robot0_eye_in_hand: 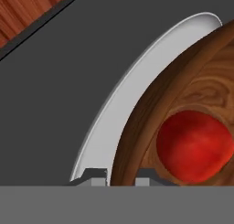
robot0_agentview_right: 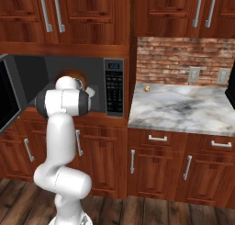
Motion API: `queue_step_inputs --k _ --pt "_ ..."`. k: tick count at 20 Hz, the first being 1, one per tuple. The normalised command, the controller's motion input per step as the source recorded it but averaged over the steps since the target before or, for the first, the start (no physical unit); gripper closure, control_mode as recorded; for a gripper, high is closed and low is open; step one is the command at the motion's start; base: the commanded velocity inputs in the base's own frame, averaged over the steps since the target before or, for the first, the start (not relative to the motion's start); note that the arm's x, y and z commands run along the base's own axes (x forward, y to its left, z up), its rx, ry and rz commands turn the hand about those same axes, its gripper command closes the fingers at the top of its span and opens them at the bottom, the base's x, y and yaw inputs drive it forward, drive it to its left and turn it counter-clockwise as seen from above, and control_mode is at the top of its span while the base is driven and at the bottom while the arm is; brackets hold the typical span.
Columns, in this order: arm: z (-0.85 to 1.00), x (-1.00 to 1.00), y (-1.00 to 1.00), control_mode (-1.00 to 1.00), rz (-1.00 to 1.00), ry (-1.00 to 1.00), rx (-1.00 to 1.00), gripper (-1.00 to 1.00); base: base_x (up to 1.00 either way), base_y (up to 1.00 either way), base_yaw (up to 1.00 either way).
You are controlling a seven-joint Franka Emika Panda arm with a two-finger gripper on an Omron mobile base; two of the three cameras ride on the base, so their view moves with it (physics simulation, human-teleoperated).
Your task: Pick the tomato from the sink and place it in the bowl. Then pick the bowl and place it in the microwave. Then close the microwave door and press the start button.
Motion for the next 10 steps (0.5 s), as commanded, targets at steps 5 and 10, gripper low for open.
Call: queue_step_inputs --k 5,10 --pt "0.23 0.0 0.01 -1.0 0.0 -0.05 0.0 -1.0 0.0 0.0 0.0" --pt "0.26 0.0 0.0 -1.0 0.0 -0.06 0.0 -1.0 0.0 0.0 0.0"
